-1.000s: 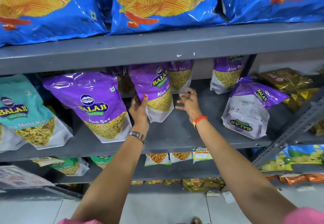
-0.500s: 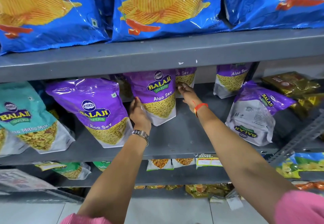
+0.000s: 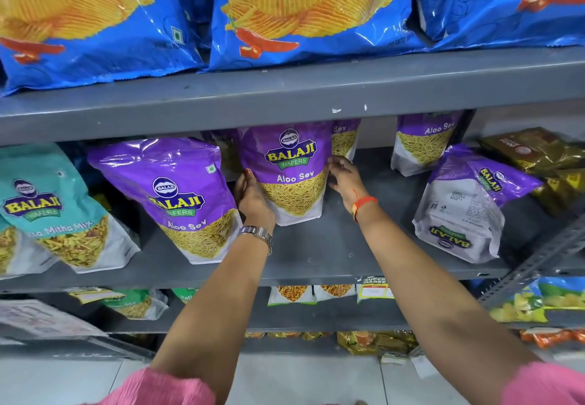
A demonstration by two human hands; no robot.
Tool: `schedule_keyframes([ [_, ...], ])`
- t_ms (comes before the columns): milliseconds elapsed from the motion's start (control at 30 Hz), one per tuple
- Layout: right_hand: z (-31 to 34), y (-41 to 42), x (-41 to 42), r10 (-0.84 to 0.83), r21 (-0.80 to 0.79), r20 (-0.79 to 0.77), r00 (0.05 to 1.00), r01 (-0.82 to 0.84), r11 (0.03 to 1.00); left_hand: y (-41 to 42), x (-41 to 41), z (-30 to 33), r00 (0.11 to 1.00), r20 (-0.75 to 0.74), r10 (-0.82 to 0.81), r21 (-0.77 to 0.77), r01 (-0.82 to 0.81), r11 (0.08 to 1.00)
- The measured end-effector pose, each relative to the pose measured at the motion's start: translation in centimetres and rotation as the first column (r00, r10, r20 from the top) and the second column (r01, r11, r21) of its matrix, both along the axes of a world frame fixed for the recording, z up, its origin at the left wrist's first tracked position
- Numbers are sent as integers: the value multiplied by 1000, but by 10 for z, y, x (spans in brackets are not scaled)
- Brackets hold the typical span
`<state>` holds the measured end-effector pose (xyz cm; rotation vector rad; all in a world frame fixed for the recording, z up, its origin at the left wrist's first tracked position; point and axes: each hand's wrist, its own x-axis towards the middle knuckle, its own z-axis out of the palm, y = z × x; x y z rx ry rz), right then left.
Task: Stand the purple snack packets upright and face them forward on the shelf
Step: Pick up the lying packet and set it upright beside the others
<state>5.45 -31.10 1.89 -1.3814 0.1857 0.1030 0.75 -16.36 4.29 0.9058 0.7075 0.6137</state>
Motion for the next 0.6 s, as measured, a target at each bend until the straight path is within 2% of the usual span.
schedule_keyframes([
  [67,-2,3,-2,21,43,-9,1000,-20,999,3,-3,-2,991,-52,-127,104,132,986],
  [133,1,3,-4,51,36,-10,999,-50,998,6,-4,-8,942,-144,-304,166,326,931],
  [233,1,0,-6,65,-38,23,998,-64,997,9,-6,-5,945,-194,-263,187,299,936],
  [300,-2,-1,-10,55,-58,46,997,-52,997,6,-8,-3,959,-171,-224,216,258,942],
  [400,-6,-2,-19,37,-46,69,997,-34,998,-2,-19,-7,971,-122,-205,213,228,950],
  [600,-17,-1,-43,-24,-7,118,993,25,1000,-1,-43,-11,962,-162,-218,178,246,953],
])
